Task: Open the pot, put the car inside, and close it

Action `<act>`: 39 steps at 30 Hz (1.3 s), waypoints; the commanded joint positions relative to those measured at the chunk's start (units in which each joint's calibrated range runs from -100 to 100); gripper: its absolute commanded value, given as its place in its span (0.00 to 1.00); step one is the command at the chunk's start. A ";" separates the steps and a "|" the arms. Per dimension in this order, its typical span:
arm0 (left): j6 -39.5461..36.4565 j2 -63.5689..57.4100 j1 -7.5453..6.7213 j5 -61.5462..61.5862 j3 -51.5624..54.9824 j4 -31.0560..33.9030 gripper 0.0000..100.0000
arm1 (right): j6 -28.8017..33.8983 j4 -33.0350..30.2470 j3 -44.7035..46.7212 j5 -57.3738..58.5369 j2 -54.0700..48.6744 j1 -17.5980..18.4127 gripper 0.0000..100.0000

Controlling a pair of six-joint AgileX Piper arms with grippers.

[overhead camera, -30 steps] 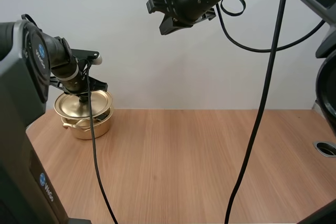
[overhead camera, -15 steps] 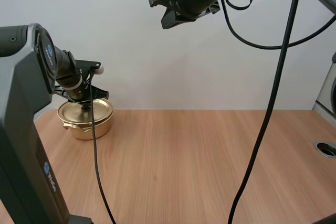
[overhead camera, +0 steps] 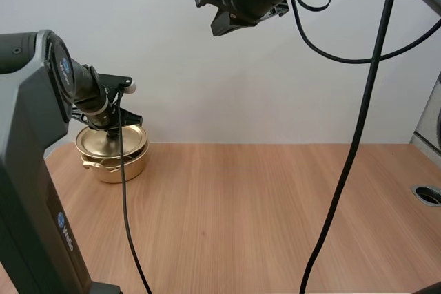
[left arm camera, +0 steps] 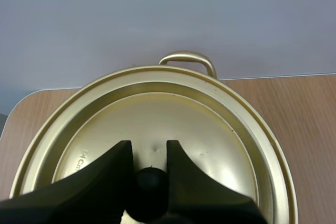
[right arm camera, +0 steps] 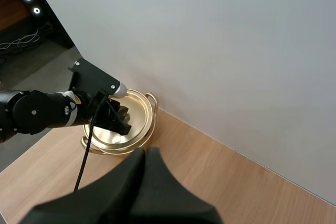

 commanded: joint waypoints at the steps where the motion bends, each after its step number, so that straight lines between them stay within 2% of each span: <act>1: -0.01 -0.03 -0.16 0.02 0.01 -0.01 0.00 | 0.05 -0.02 0.02 0.06 0.01 -0.03 0.00; 28: -0.72 4.32 -0.45 0.49 0.01 0.12 0.00 | 0.05 -0.02 0.02 0.06 -2.29 -0.03 0.00; 30: -1.82 4.32 -0.45 0.49 0.01 1.36 0.09 | 0.05 -0.02 0.02 0.06 -2.29 -0.03 0.00; 33: -2.56 4.32 -0.45 0.49 0.01 3.52 0.41 | 0.05 -0.02 0.02 0.06 -2.29 -0.03 0.00; 35: -2.56 4.32 -0.45 0.49 0.01 6.21 0.71 | 0.05 -0.02 0.02 0.06 -2.29 -0.03 0.00; 36: -2.44 4.32 -0.45 0.49 0.01 7.60 0.91 | 0.05 -0.02 0.02 0.06 -2.29 -0.03 0.00; 37: -2.31 4.32 -0.45 0.49 0.01 8.91 1.00 | 0.05 -0.02 0.02 0.06 -2.29 -0.03 0.00; 39: -2.31 4.21 -0.45 0.49 0.01 11.13 1.00 | 0.05 -0.02 0.02 0.06 -2.29 -0.03 0.00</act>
